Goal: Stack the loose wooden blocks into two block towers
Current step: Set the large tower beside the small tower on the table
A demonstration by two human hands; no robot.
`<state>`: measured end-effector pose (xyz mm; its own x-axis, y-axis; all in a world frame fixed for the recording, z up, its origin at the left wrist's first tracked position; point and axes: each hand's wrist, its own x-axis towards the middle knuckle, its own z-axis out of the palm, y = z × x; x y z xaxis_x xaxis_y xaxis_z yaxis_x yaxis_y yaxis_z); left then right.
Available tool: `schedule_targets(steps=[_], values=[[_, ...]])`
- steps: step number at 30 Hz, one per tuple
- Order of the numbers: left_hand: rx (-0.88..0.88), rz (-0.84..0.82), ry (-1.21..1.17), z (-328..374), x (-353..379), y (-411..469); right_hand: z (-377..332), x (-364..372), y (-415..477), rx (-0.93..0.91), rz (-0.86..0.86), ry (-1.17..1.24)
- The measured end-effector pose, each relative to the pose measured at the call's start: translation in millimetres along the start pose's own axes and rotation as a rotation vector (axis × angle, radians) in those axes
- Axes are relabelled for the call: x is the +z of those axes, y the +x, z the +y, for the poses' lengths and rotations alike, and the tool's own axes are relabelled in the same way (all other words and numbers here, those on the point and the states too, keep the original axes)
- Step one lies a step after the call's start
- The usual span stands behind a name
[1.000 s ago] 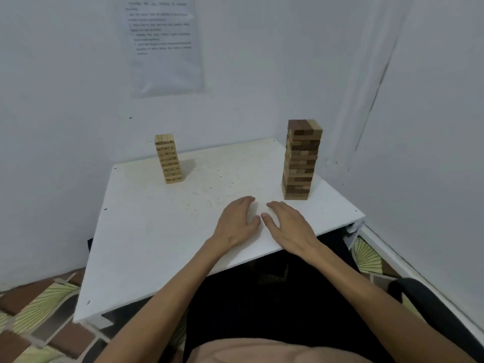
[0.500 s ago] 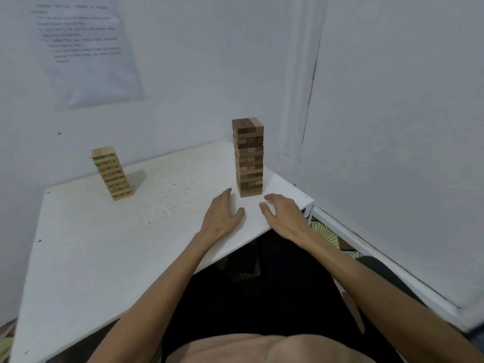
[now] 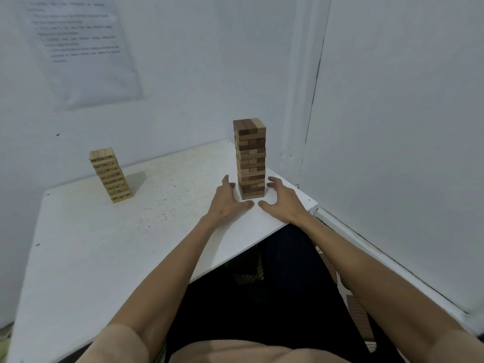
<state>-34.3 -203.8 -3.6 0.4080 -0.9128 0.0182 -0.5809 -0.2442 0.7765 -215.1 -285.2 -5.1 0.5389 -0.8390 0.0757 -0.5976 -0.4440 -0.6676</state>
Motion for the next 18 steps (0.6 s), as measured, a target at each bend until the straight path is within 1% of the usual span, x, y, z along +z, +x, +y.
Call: schedule_targets(steps=[7, 18], values=[[-0.005, -0.032, -0.073, -4.3, -4.7, 11.6, 14.0, -10.6, 29.2, -0.005, -0.075, 0.144], [0.021, -0.036, -0.095, -6.7, -6.1, 22.9, 24.9, -23.0, 57.0, -0.100, -0.199, 0.194]])
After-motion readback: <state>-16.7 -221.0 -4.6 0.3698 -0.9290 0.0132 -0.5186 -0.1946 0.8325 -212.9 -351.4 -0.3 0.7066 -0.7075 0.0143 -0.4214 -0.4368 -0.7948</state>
